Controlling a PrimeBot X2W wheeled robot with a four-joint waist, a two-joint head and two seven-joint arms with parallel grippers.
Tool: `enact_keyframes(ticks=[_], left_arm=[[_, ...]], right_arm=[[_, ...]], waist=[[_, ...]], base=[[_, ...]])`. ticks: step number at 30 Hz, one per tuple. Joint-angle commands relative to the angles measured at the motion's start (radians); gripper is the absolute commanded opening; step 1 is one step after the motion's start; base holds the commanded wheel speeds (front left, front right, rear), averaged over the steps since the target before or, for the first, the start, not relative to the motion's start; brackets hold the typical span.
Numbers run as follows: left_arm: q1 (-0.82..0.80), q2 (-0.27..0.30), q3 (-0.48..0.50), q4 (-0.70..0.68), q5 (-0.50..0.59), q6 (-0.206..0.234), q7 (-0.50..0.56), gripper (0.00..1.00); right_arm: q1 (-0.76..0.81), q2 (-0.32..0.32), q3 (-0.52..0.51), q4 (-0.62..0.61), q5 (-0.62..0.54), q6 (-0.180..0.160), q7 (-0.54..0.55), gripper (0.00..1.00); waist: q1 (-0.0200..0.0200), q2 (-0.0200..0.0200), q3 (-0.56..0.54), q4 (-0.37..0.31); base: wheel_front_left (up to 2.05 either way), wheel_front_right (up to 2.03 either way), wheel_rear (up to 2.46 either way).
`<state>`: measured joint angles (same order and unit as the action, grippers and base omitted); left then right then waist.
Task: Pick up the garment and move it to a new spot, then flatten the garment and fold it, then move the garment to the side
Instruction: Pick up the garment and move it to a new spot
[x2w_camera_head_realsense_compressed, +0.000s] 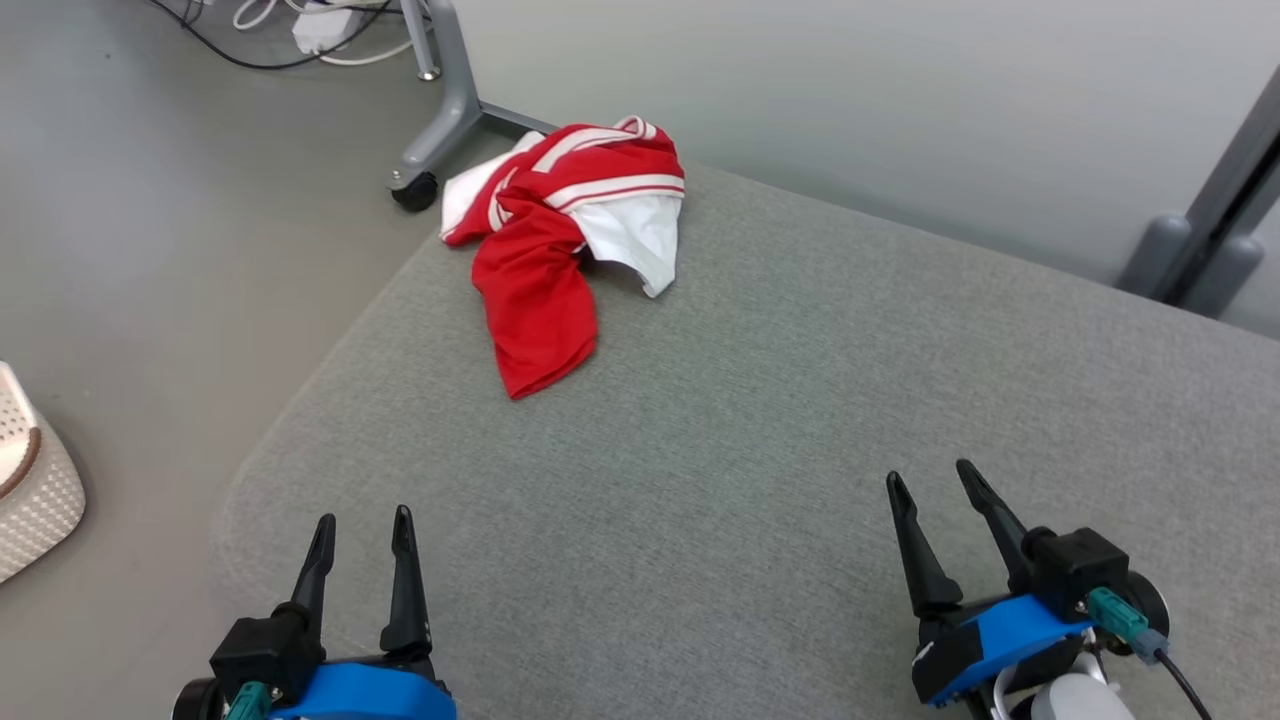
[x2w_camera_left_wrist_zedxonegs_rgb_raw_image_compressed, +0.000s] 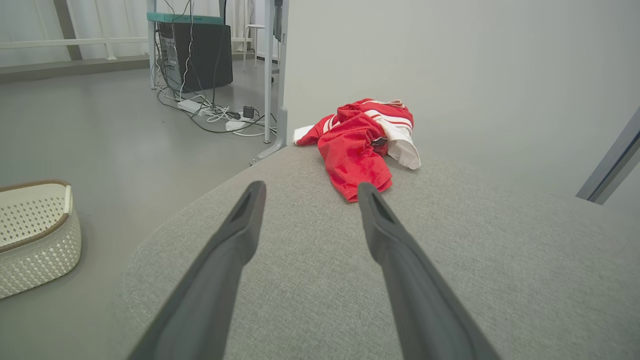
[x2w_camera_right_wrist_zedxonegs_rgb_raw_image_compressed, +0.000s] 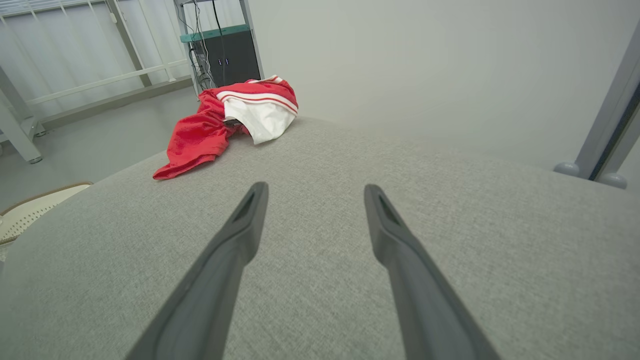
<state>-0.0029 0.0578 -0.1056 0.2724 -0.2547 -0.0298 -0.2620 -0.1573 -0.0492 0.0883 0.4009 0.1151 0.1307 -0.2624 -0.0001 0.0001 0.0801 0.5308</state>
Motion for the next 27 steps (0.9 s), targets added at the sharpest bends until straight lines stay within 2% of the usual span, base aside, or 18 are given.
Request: enact_keyframes(ticks=[1,8,12,17,19,20,21,27], left_arm=[[-0.006,-0.001,0.002,-0.01,0.001,0.001,-0.004,1.0],[-0.083,-0.002,0.051,-0.082,-0.053,-0.002,-0.004,1.0],[-0.236,0.072,0.09,-0.122,-0.033,-0.003,0.002,1.0],[-0.523,0.203,0.119,-0.122,-0.02,-0.032,0.106,1.0],[-0.635,0.249,0.131,-0.087,-0.032,-0.043,0.167,1.0],[-0.786,0.311,0.137,0.004,-0.049,-0.059,0.256,1.0],[-0.829,0.33,0.136,0.038,-0.048,-0.064,0.28,1.0],[-0.94,0.372,0.104,0.225,-0.05,-0.075,0.376,1.0]], right_arm=[[-0.02,-0.003,-0.005,-0.009,-0.007,0.0,-0.004,1.0],[-0.063,-0.003,-0.017,-0.041,-0.054,0.0,0.001,1.0],[-0.094,-0.003,-0.027,-0.073,-0.092,0.0,0.02,1.0],[-0.14,-0.003,-0.036,-0.14,-0.149,0.0,0.055,1.0],[-0.16,-0.003,-0.031,-0.173,-0.167,0.0,0.069,1.0],[-0.186,-0.003,-0.019,-0.226,-0.183,0.0,0.09,1.0],[-0.194,-0.003,-0.013,-0.243,-0.187,0.0,0.096,1.0],[-0.189,-0.003,-0.006,-0.328,-0.204,0.0,0.125,1.0]], waist=[[0.0001,-0.0001,0.008,-0.009],[0.0001,-0.0001,0.082,-0.067],[0.0001,-0.0001,0.143,-0.109],[0.0001,-0.0001,0.237,-0.174],[0.0001,-0.0001,0.279,-0.205],[0.0001,-0.0001,0.34,-0.255],[0.0001,-0.0001,0.36,-0.271],[0.0001,-0.0001,0.441,-0.334]], base=[[0.0,0.0,0.0],[0.0,0.0,0.0],[0.0,0.0,0.0],[0.0,0.0,0.0],[0.0,0.0,0.0],[0.0,0.0,0.0],[0.0,0.0,0.0],[0.0,0.0,0.0]])
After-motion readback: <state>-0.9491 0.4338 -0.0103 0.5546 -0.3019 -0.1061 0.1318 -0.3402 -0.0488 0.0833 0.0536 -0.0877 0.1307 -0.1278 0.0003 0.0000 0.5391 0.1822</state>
